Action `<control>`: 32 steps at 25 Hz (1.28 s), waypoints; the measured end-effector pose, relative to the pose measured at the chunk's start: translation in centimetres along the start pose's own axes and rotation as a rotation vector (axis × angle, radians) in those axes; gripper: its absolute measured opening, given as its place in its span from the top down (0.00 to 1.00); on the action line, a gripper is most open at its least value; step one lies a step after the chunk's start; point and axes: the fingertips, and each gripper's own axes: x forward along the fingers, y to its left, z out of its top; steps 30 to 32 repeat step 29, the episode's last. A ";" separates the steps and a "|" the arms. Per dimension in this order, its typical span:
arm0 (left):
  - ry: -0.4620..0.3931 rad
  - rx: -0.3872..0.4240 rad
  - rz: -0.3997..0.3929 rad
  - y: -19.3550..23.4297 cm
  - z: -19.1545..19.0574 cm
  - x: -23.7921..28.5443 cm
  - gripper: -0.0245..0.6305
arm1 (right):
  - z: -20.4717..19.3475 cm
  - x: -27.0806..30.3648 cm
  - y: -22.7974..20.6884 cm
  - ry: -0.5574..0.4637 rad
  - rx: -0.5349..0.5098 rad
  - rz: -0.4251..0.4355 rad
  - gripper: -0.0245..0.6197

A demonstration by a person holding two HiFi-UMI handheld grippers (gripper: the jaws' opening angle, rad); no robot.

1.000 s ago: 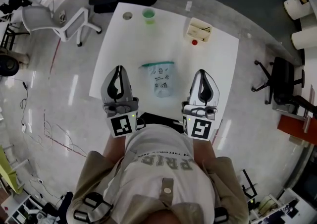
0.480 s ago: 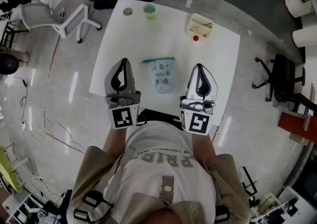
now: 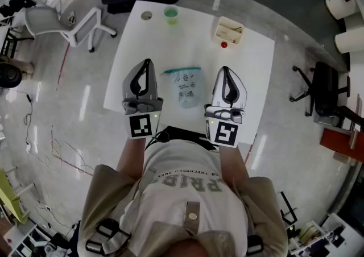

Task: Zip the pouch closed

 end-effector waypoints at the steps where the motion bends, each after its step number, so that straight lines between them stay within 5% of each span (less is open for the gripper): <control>1: 0.000 -0.003 -0.002 0.0 0.0 0.1 0.94 | 0.0 0.1 0.1 0.005 0.004 -0.003 0.96; 32: -0.014 -0.012 -0.018 0.0 0.3 1.1 0.94 | -1.2 0.7 -0.3 0.051 -0.005 -0.019 0.96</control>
